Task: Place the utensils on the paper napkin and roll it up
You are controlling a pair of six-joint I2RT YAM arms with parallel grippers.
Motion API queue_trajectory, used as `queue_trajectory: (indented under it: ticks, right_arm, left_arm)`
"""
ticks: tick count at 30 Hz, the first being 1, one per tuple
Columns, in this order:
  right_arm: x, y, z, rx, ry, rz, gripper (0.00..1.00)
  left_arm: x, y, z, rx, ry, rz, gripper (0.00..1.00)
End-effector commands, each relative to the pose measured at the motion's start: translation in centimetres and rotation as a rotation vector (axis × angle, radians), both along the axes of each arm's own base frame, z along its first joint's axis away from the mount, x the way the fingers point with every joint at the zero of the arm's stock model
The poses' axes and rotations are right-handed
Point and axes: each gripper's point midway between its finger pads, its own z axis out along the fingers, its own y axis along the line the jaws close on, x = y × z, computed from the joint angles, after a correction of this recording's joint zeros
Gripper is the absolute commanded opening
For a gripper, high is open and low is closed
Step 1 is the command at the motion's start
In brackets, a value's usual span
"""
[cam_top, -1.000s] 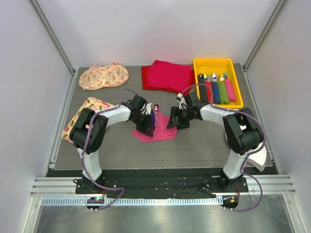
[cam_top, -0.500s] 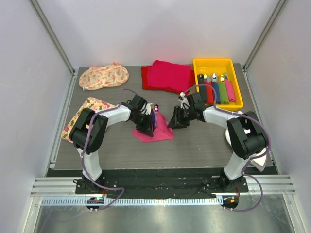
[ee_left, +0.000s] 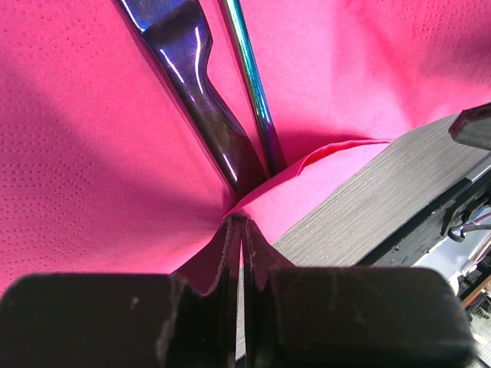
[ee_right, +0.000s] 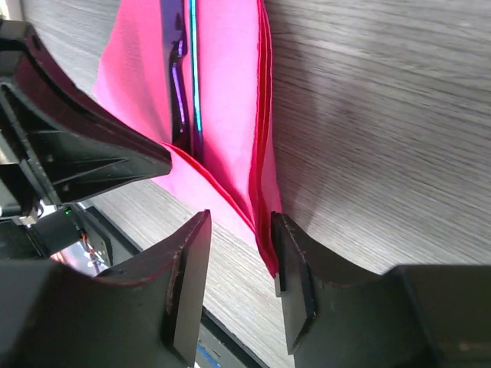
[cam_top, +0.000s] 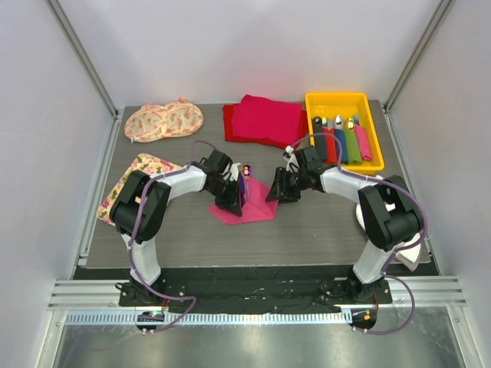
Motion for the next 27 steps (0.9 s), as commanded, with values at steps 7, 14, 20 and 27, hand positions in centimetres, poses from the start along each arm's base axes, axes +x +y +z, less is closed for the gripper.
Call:
queue_trajectory:
  ticks: [7, 14, 20, 27]
  right_arm:
    - [0.8, 0.5, 1.6, 0.027, -0.043, 0.023, 0.13]
    - [0.7, 1.8, 2.5, 0.108, 0.004, 0.014, 0.01]
    - [0.6, 3.3, 2.8, 0.167, 0.045, 0.005, 0.01]
    - [0.3, 4.8, 2.6, 0.204, 0.101, -0.006, 0.01]
  left_arm:
    - [1.2, 0.0, 0.3, 0.014, -0.035, 0.012, 0.08]
    - [1.2, 0.1, 0.1, 0.019, -0.034, 0.015, 0.07]
    - [1.1, 0.1, 0.0, 0.020, -0.032, 0.011, 0.07]
    - [1.2, 0.1, 0.0, 0.018, -0.028, 0.012, 0.07]
